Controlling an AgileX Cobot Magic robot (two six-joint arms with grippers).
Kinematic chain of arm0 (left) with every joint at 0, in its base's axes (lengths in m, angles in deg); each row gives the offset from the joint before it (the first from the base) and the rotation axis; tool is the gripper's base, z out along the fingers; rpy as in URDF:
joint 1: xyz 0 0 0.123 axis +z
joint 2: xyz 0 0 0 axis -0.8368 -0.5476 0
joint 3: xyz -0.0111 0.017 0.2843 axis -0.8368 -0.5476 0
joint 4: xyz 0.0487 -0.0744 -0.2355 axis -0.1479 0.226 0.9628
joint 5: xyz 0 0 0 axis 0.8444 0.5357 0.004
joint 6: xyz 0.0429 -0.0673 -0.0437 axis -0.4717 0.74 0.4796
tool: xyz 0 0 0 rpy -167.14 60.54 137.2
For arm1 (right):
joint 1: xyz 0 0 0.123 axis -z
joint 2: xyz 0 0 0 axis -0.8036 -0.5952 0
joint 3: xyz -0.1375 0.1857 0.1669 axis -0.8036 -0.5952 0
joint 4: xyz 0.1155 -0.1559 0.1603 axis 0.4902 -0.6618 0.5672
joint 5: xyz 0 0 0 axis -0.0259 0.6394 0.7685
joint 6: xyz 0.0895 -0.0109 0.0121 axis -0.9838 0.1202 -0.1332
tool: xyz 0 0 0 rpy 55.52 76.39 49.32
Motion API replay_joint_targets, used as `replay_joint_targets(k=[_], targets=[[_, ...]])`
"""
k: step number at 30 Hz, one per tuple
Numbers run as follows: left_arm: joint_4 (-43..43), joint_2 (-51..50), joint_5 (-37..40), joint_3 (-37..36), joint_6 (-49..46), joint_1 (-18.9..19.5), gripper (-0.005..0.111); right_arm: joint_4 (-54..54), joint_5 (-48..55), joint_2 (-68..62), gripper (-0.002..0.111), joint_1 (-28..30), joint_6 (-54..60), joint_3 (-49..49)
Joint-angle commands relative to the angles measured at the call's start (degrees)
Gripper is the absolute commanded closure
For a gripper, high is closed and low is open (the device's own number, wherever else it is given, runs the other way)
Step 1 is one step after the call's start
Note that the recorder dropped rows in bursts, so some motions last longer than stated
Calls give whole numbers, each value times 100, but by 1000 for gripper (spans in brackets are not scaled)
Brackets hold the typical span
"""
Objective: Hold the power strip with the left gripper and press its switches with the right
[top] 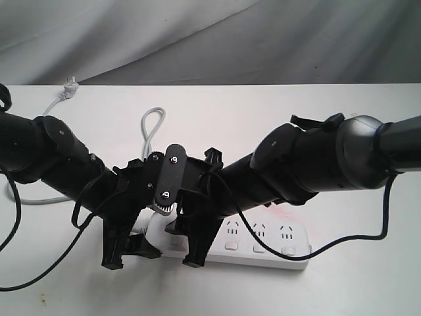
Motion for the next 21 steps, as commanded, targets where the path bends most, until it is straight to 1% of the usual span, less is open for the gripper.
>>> replay_joint_targets(k=[1, 21], targets=[[-13, -36, 2, 23, -35, -27, 40, 55, 1, -26, 61, -18, 44, -1], [-13, -36, 2, 23, -35, -27, 40, 35, 1, -273, 61, -50, 44, -1]])
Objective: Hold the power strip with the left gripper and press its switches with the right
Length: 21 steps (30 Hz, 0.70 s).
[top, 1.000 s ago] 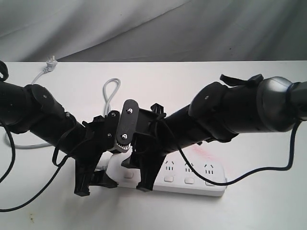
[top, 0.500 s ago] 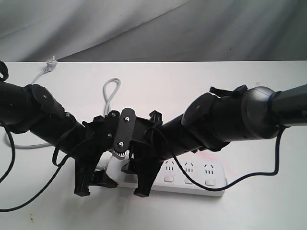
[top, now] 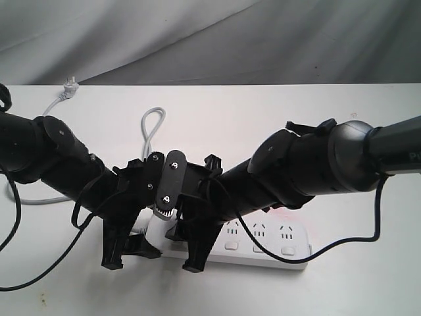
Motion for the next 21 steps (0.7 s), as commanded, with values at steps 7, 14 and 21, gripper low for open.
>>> replay_joint_targets(k=[7, 14, 21], targets=[[-3, -36, 2, 23, -35, -27, 40, -22, -32, -157, 61, -45, 31, -1], [-3, -36, 2, 23, -35, -27, 40, -22, -32, -169, 61, -30, 31, -1], [-3, -36, 2, 23, -35, -27, 40, 51, -32, -169, 61, 16, 31, -1]])
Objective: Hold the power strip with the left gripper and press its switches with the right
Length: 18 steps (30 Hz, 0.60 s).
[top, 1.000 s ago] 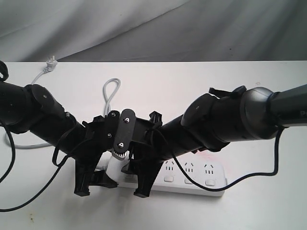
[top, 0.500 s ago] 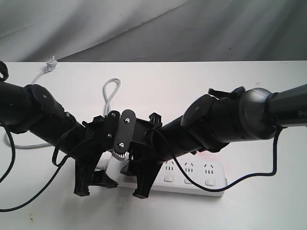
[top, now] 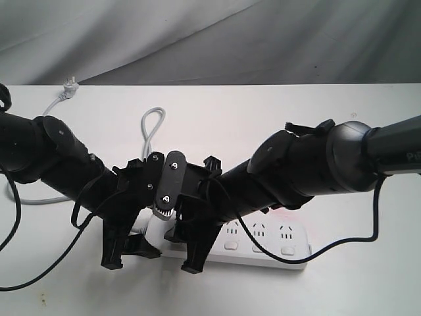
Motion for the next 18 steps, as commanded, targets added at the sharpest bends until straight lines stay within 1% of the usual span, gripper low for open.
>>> replay_joint_targets(k=[1, 9, 18], targets=[[10, -36, 2, 23, -35, -27, 40, 13, -84, -122, 61, 16, 31, -1], [10, -36, 2, 23, -35, -27, 40, 93, 135, -122, 61, 187, 35, -1], [10, -36, 2, 23, -35, -27, 40, 175, 179, -122, 61, 213, 225, -1]])
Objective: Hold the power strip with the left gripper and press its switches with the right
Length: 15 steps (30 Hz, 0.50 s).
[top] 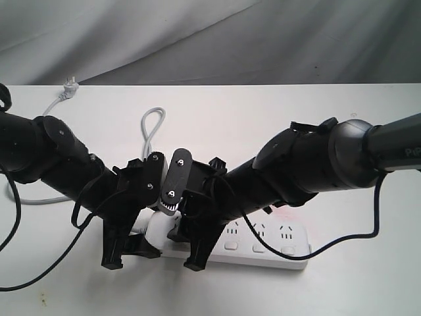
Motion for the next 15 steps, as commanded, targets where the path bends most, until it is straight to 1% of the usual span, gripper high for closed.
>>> replay_joint_targets(k=[1, 7, 10, 15], targets=[[10, -36, 13, 23, -35, -27, 40, -22, -37, -63, 61, 48, 212, -1], [10, -36, 13, 23, -35, -27, 40, 69, -37, -68, 61, 48, 314, -38], [10, -36, 13, 23, -35, -27, 40, 237, -37, -68, 61, 48, 744, -219], [10, -36, 13, 23, -35, -27, 40, 271, -70, -68, 61, 48, 898, -388]])
